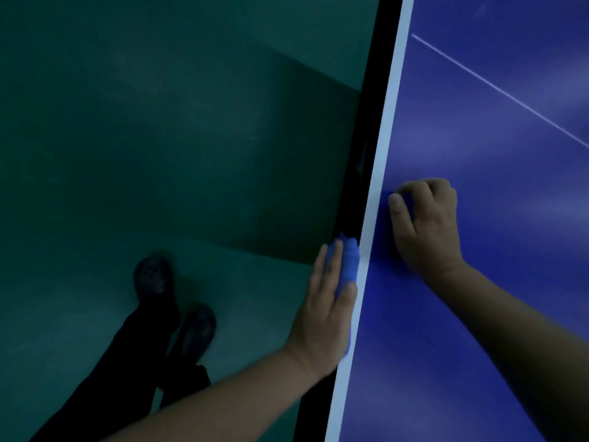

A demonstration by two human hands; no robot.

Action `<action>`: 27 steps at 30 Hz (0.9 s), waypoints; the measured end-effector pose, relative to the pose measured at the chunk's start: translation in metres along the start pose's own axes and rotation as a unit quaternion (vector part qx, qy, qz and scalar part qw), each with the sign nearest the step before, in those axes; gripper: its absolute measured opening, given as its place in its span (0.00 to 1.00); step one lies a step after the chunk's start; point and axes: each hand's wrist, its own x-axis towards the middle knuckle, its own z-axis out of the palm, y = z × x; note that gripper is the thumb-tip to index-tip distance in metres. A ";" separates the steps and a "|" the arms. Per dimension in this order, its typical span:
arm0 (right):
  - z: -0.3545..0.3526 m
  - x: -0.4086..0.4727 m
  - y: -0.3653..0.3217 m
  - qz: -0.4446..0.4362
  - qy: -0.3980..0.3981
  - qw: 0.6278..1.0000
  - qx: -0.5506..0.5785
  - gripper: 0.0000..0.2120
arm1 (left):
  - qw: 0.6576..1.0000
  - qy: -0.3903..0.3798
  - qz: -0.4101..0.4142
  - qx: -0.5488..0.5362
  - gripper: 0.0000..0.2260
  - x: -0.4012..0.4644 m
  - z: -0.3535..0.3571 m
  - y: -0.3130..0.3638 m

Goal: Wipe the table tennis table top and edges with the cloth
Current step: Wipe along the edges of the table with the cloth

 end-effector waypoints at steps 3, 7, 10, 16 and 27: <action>-0.003 0.059 0.006 0.009 -0.034 0.999 -0.019 0.24 | 0.999 0.001 0.032 0.031 0.23 0.002 -0.002 0.001; 0.015 0.096 0.009 0.034 -0.076 0.993 -0.084 0.32 | 0.999 0.013 0.008 0.051 0.29 0.095 -0.008 0.017; 0.019 0.097 0.010 0.033 -0.063 0.994 -0.088 0.32 | 0.997 0.048 0.015 0.051 0.29 0.166 -0.015 0.039; 0.017 0.096 0.010 0.029 -0.047 0.997 -0.062 0.31 | 0.996 0.062 0.054 0.039 0.26 0.124 -0.011 0.030; 0.018 0.096 0.011 0.026 -0.041 0.997 -0.063 0.30 | 0.995 0.098 -0.008 0.028 0.29 0.197 -0.008 0.069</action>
